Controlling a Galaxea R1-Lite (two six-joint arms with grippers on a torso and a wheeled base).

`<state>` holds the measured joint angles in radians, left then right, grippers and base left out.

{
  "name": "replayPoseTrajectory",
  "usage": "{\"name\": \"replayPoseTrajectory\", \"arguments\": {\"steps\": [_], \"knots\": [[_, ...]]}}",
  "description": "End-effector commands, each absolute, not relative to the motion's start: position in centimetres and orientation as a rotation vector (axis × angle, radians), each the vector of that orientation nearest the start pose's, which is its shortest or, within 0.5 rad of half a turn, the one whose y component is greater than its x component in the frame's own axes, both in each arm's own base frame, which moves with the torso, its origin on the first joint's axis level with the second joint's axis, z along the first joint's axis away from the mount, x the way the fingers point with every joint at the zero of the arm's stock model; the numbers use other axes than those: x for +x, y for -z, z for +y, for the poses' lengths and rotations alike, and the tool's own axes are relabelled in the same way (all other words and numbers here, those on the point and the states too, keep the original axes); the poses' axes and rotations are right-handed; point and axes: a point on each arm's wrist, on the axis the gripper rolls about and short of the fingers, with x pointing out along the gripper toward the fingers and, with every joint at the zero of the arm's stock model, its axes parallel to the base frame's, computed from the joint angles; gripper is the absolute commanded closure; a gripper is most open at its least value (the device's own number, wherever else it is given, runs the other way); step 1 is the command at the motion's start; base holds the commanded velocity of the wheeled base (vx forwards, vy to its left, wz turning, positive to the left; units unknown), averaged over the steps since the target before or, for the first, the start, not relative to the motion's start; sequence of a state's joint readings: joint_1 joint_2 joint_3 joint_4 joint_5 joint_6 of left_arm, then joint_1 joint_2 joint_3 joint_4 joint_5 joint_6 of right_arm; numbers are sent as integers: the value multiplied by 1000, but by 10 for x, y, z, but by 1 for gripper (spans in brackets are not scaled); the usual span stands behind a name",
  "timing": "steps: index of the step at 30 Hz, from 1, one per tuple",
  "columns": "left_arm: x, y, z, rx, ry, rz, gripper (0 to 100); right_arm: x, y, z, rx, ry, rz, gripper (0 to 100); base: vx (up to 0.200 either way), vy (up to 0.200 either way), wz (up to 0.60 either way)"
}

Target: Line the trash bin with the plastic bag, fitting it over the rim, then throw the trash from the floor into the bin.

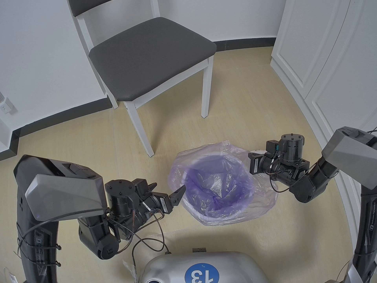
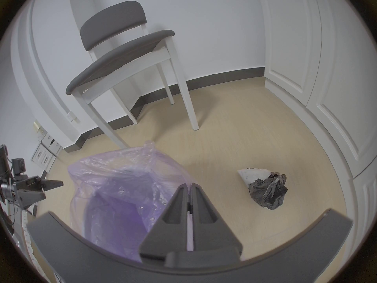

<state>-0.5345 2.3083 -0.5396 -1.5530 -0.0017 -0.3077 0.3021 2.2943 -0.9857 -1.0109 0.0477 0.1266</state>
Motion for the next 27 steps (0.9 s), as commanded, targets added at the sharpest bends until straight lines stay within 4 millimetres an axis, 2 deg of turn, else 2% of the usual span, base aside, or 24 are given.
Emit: {"name": "replayPoseTrajectory", "arguments": {"steps": [1, 10, 21, 27], "knots": [[294, -9, -177, -241, 503, 294, 0, 406, -35, 123, 112, -313, 326, 100, 0, 0, 0], [294, -5, -177, -239, 502, 300, 0, 423, -17, 120, 158, -280, 339, 100, 0, 0, 0], [299, -5, -176, -244, 491, 291, 0, 430, 23, 123, 152, -277, 405, 100, 0, 0, 0], [299, 0, -176, -240, 490, 306, 0, 430, 26, 124, 193, -280, 418, 100, 0, 0, 0]]}}
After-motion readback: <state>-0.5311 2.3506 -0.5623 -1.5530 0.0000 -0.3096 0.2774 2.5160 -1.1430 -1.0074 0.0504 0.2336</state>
